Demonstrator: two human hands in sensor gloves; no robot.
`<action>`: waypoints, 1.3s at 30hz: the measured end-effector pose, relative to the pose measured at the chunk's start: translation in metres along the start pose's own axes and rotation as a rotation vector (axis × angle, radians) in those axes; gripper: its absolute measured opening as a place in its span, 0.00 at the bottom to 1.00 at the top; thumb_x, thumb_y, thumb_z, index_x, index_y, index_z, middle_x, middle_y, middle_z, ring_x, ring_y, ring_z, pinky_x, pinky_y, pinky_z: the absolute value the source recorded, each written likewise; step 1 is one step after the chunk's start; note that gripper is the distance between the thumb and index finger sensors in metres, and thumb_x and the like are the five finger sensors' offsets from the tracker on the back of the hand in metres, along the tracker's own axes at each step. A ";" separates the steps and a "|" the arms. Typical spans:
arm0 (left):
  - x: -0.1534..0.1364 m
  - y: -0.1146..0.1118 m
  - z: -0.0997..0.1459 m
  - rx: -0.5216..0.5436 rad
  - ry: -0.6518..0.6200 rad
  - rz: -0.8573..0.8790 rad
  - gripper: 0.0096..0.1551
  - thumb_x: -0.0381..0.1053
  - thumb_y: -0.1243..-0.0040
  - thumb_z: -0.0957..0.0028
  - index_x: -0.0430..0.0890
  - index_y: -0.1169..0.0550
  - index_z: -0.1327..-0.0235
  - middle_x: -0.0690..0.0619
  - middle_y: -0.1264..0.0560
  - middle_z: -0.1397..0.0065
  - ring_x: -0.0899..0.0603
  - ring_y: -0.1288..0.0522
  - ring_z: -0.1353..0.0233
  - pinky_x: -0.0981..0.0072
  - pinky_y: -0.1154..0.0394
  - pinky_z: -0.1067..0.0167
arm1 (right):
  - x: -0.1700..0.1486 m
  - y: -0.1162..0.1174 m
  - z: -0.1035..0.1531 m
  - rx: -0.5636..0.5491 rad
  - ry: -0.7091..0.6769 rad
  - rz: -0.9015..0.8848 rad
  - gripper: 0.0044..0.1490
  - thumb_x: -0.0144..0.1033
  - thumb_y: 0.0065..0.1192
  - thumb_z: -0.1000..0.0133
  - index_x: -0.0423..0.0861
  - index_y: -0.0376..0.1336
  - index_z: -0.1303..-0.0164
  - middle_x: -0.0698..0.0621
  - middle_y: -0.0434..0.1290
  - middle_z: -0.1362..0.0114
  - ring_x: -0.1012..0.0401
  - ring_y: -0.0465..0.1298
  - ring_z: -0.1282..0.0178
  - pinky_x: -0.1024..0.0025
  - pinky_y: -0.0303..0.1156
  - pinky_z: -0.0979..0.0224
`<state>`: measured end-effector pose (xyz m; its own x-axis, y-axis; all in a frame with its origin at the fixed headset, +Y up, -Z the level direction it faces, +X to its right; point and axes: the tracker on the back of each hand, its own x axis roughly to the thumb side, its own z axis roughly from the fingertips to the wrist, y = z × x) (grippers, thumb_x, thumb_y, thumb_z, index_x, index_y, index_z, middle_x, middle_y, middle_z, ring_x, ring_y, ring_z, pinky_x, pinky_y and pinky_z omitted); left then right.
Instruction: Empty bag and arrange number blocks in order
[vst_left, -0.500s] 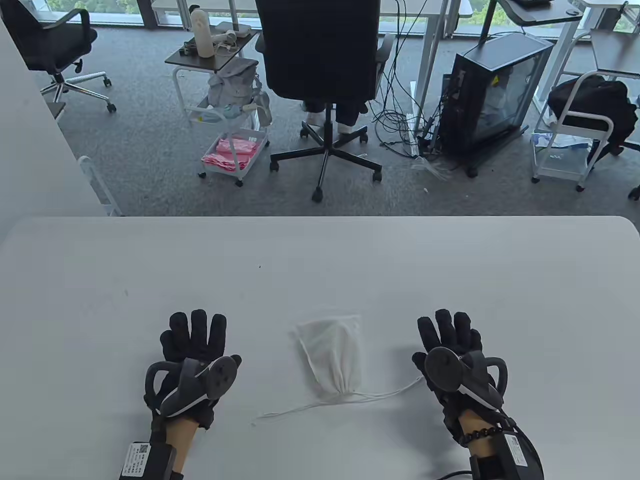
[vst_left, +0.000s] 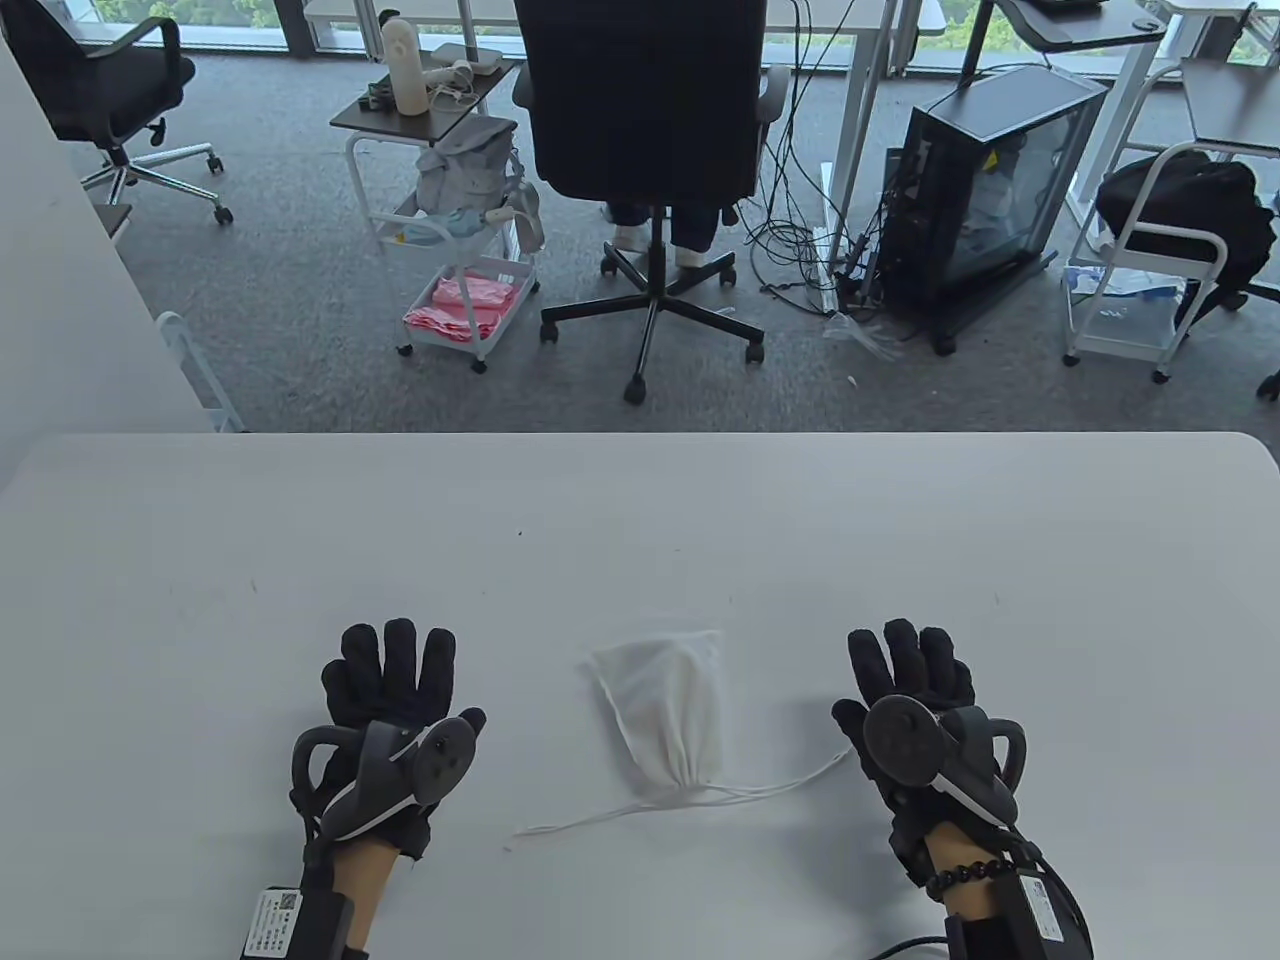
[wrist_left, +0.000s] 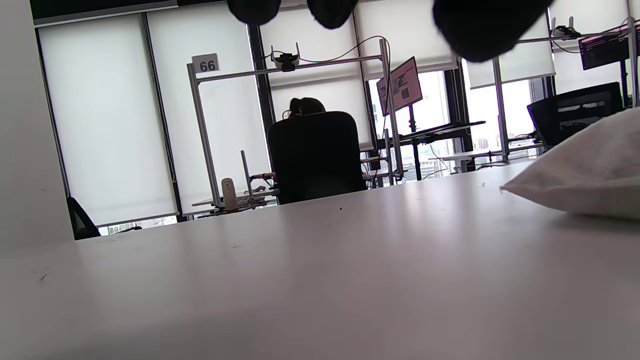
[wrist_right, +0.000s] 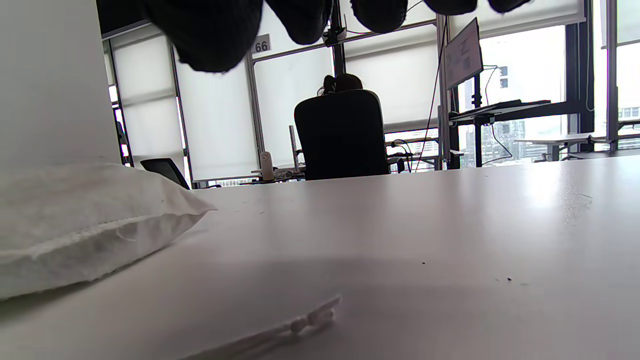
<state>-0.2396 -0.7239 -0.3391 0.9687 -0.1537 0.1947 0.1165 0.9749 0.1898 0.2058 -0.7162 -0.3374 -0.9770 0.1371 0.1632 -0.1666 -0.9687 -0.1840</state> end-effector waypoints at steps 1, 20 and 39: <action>0.000 0.001 0.000 0.002 0.002 -0.001 0.50 0.65 0.49 0.41 0.38 0.47 0.16 0.25 0.52 0.17 0.10 0.53 0.24 0.15 0.49 0.35 | 0.000 0.000 0.000 -0.001 -0.003 0.000 0.44 0.47 0.58 0.41 0.44 0.49 0.17 0.33 0.46 0.14 0.28 0.46 0.19 0.29 0.49 0.22; -0.006 0.004 0.003 0.028 0.048 -0.010 0.49 0.65 0.48 0.42 0.38 0.44 0.16 0.25 0.51 0.17 0.10 0.51 0.23 0.15 0.49 0.34 | 0.062 0.013 0.002 -0.034 -0.286 0.153 0.39 0.44 0.68 0.45 0.50 0.58 0.23 0.38 0.55 0.16 0.33 0.54 0.18 0.31 0.54 0.21; -0.014 0.011 0.004 0.082 0.073 0.011 0.48 0.65 0.48 0.42 0.38 0.43 0.17 0.25 0.50 0.17 0.11 0.49 0.23 0.15 0.48 0.34 | 0.134 0.067 -0.001 0.016 -0.625 0.501 0.40 0.47 0.72 0.50 0.50 0.60 0.28 0.43 0.57 0.17 0.39 0.59 0.18 0.35 0.57 0.20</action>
<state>-0.2525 -0.7117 -0.3360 0.9836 -0.1277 0.1276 0.0900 0.9595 0.2669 0.0636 -0.7623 -0.3286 -0.6793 -0.4516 0.5784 0.2783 -0.8879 -0.3663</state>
